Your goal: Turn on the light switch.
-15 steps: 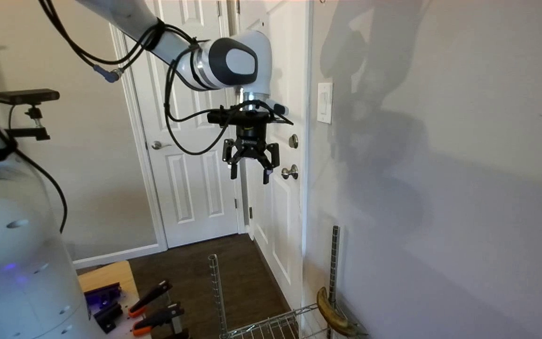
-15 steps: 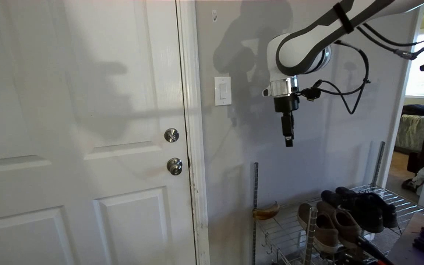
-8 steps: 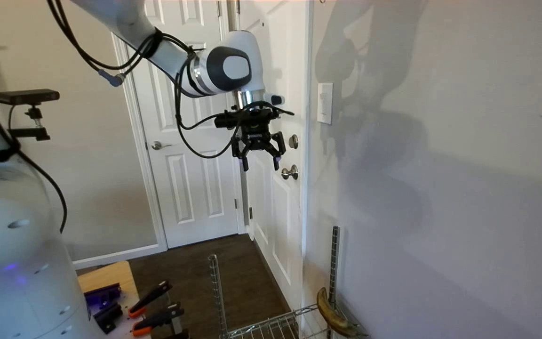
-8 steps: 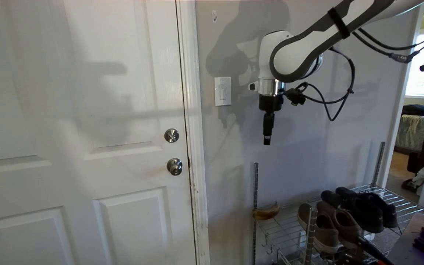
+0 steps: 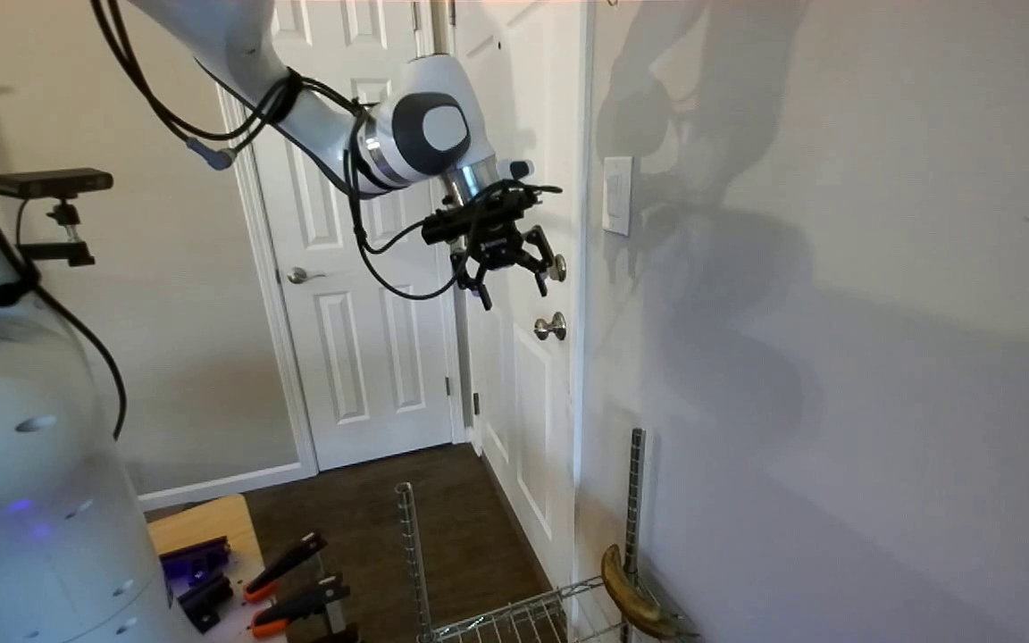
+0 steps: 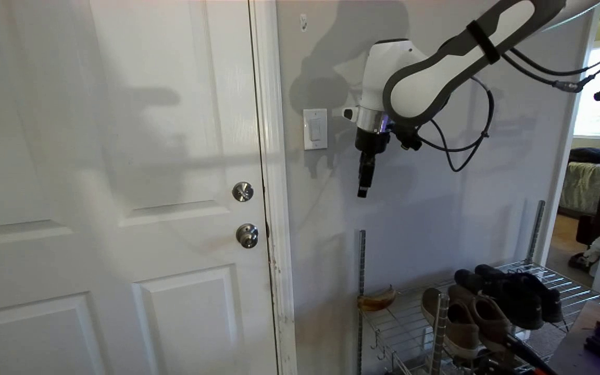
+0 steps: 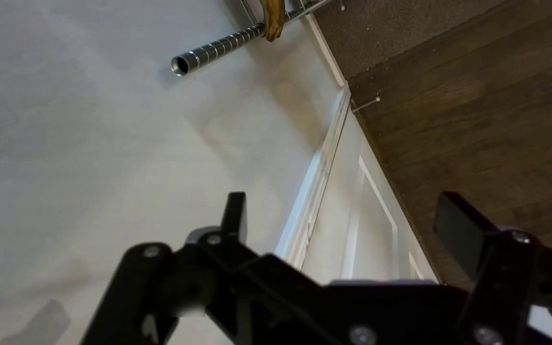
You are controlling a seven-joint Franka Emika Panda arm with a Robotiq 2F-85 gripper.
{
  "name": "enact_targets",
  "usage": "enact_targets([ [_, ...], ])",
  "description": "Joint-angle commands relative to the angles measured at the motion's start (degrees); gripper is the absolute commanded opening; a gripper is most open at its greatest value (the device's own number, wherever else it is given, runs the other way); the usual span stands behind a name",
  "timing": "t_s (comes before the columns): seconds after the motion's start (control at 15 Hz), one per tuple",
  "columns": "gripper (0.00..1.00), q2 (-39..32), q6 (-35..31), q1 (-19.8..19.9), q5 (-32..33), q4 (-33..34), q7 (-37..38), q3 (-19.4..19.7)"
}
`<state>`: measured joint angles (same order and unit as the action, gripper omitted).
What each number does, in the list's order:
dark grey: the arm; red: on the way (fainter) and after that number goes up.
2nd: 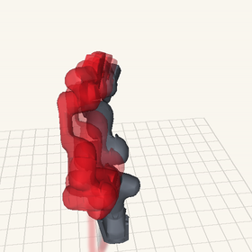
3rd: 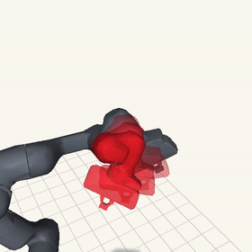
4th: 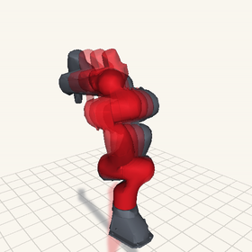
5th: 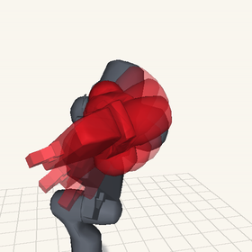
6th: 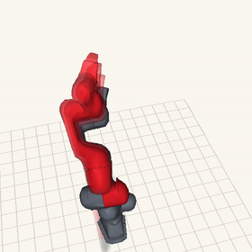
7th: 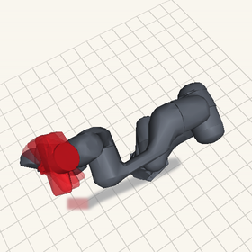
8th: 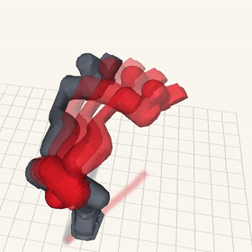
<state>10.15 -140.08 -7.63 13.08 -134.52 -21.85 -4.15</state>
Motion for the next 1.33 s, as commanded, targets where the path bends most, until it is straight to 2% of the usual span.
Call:
enact_targets([
  [0.0, 1.0, 0.01, 0.14, 0.21, -0.09, 0.09, -0.04, -0.24],
  [0.33, 1.0, 0.29, 0.55, 0.13, -0.36, -0.07, -0.5, -0.17],
  [0.87, 1.0, -1.23, -14.53, -2.06, -0.62, -0.87, -7.23, -0.29],
  [1.27, 1.0, -3.3, -19.27, -2.55, -1.31, 0.74, -8.46, -0.32],
])
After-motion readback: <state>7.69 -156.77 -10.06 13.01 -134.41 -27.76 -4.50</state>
